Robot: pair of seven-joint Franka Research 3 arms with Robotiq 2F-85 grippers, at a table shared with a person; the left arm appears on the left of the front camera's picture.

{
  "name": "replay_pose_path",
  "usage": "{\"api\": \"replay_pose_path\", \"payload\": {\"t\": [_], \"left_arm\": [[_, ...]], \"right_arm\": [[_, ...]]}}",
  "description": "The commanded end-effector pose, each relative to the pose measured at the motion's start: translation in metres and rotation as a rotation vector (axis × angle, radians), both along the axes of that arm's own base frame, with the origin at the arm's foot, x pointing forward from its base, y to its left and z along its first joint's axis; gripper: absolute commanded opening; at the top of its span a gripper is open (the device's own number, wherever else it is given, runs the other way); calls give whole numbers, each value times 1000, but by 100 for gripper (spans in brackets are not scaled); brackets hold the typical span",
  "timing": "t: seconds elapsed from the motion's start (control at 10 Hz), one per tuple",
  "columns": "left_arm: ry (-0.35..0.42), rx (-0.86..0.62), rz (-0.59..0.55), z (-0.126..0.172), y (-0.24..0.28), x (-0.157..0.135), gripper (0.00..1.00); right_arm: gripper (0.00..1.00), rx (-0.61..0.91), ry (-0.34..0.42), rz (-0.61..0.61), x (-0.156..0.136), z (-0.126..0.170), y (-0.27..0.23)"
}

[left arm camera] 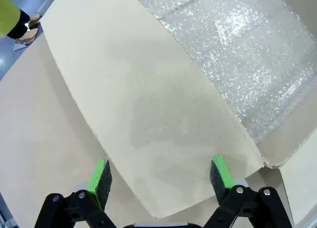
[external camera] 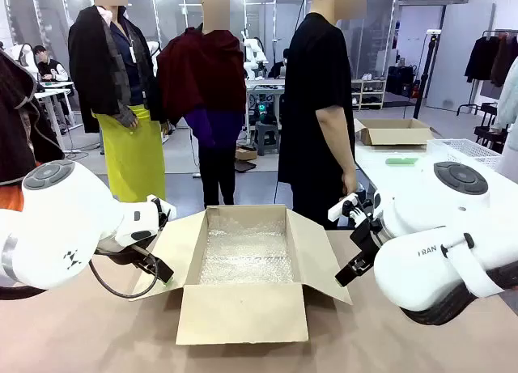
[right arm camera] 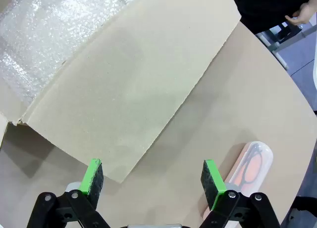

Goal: Pack the glasses set securely to prepare it for shipping.
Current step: Place the Glasses case inside the Package Box.

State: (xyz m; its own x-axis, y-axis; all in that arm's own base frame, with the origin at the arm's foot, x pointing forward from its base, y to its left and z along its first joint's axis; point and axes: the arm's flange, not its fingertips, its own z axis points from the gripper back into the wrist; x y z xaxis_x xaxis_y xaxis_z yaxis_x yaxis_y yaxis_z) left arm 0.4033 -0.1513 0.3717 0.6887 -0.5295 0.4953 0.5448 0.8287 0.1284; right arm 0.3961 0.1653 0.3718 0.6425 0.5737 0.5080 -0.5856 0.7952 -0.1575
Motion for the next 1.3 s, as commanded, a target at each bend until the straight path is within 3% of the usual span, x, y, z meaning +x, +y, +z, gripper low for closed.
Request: {"api": "replay_pose_path", "payload": {"t": [0.0,0.7,0.8,0.9,1.2], "left_arm": [[0,0,0,0,0,0,100],[0,0,-1,0,0,0,100],[-12,-73,-84,34,-3,-9,100],[-22,-93,-94,69,5,-12,100],[88,-176,-227,150,30,-40,100]], "right_arm": [[100,0,0,0,0,0,0],[100,-1,0,0,0,0,0],[100,-4,15,-21,7,18,-10],[100,-21,9,-51,17,33,-22],[100,-53,89,-212,47,53,-60]]}}
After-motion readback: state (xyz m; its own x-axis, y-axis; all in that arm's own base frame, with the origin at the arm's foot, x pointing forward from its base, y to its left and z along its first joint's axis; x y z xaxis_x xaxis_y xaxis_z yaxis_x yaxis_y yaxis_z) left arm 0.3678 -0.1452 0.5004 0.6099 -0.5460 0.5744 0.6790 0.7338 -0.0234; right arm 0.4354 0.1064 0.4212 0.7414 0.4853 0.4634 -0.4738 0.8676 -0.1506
